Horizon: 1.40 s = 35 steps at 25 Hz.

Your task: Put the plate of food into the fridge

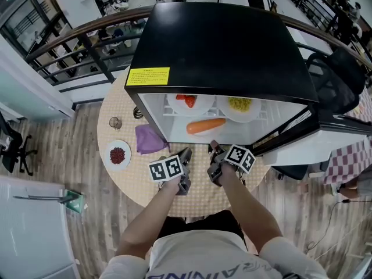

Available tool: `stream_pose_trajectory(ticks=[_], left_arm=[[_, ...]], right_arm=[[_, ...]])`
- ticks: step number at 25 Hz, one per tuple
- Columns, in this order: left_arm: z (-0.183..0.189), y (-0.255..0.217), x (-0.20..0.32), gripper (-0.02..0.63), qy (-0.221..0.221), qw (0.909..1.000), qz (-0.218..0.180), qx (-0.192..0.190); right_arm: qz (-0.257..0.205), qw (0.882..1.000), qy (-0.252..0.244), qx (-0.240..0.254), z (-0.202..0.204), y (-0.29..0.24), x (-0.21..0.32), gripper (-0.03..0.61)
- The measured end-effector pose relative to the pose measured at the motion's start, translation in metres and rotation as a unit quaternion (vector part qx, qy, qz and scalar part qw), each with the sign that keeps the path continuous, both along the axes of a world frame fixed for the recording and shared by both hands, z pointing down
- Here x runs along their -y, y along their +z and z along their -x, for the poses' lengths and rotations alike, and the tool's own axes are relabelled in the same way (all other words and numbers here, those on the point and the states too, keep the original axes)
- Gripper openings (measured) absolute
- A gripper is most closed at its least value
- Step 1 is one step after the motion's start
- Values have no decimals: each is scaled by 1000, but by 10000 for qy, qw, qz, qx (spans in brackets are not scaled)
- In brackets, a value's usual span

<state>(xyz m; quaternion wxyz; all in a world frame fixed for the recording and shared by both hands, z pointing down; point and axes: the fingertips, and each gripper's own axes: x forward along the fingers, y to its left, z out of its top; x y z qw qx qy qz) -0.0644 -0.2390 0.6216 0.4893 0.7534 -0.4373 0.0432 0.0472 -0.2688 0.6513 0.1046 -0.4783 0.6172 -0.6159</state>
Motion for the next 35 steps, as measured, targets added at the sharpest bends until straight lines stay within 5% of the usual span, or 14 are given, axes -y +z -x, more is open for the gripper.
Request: stream_pose_trajectory(ticks=[8,18,25,30,35], left_arm=[[8,-36,-14,8,117,9972,-637,364],[23,-104,-41,8,404,9797,-1699,980],[35,-162,-59,8,451,9556,-2521,1460],[35,-195,-68,8,533,9272,-3163,1932],[33,-228,-73,8,529,9241,-3444,1569]], right_arm=[[-850,9831,-835,-1387,-6,-37,-38,26],[-2126,9268,-1423,-2748,-10,-116,-73,21],[-2853,9011,-1249,-3015,-18,-185,-93,21],[-3311,8867,-1090,-3037,-20,-234,-99,20],[-3558,8772,-1028,-3054,-13,-257,-103,20]])
